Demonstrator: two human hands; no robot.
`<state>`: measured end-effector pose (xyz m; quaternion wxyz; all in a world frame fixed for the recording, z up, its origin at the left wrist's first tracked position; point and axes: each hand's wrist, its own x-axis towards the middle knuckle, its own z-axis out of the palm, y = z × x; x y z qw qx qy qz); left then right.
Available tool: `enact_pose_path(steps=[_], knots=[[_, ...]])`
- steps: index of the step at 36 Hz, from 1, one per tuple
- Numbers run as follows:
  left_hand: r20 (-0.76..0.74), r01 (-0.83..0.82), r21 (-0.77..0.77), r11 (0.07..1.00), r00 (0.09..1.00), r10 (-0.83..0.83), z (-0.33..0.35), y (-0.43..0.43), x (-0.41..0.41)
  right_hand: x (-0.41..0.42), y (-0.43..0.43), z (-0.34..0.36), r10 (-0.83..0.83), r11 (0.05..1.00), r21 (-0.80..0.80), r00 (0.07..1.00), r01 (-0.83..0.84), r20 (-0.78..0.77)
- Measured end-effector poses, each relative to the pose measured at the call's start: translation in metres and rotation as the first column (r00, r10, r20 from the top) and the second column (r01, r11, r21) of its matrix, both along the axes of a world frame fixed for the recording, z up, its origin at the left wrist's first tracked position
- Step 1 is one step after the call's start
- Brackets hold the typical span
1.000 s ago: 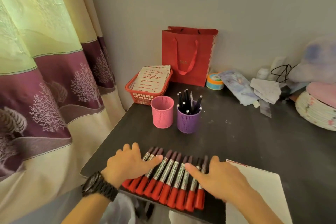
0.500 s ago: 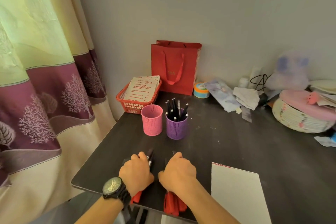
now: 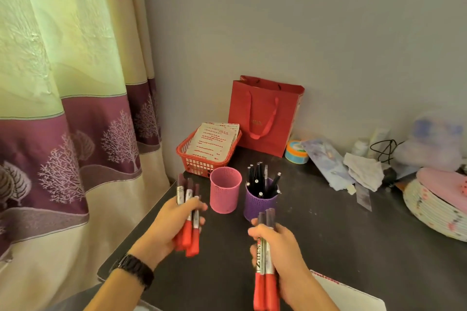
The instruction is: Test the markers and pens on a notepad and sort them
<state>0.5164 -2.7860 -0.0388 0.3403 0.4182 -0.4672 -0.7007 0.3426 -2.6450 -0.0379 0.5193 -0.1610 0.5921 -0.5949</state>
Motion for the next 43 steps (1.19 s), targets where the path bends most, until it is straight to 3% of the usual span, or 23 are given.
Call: enact_pose_path(steps=[3, 7, 10, 15, 20, 26, 32, 36, 40, 43], knots=[[-0.253, -0.124, 0.047, 0.991, 0.958, 0.132, 0.021, -0.026, -0.008, -0.004, -0.024, 0.031, -0.098, 0.977, -0.173, 0.986, 0.121, 0.133], [-0.405, -0.199, -0.006, 0.98, 0.897, 0.18, 0.047, -0.06, -0.034, -0.022, -0.079, 0.082, -0.264, 0.883, -0.357, 0.951, 0.306, 0.161], [-0.413, -0.273, -0.02, 0.962, 0.878, 0.241, 0.053, -0.082, -0.06, -0.032, -0.129, 0.103, -0.384, 0.804, -0.437, 0.913, 0.403, 0.136], [-0.413, -0.297, -0.022, 0.954, 0.872, 0.262, 0.039, -0.103, -0.096, -0.03, -0.189, 0.089, -0.493, 0.806, -0.44, 0.861, 0.397, -0.125], [-0.265, -0.283, -0.228, 0.932, 0.939, 0.22, 0.019, -0.104, -0.112, -0.022, -0.208, 0.063, -0.533, 0.824, -0.406, 0.785, 0.396, -0.316], [-0.152, -0.229, -0.399, 0.888, 0.971, 0.183, 0.005, -0.096, -0.117, -0.018, -0.208, 0.045, -0.455, 0.876, -0.378, 0.771, 0.299, -0.445], [-0.261, -0.224, -0.301, 0.927, 0.954, 0.146, 0.004, -0.093, -0.119, -0.017, -0.2, 0.044, -0.39, 0.904, -0.351, 0.81, 0.245, -0.438], [-0.248, -0.25, -0.302, 0.92, 0.953, 0.177, 0.009, -0.091, -0.118, -0.017, -0.196, 0.051, -0.354, 0.912, -0.347, 0.843, 0.217, -0.404], [-0.177, -0.222, -0.33, 0.917, 0.969, 0.171, 0.012, -0.088, -0.117, -0.023, -0.188, 0.057, -0.213, 0.968, -0.242, 0.725, 0.066, -0.655], [-0.11, -0.137, -0.316, 0.939, 0.988, 0.107, 0.01, -0.088, -0.115, -0.027, -0.175, 0.059, 0.072, 0.985, -0.016, 0.492, -0.173, -0.867]])
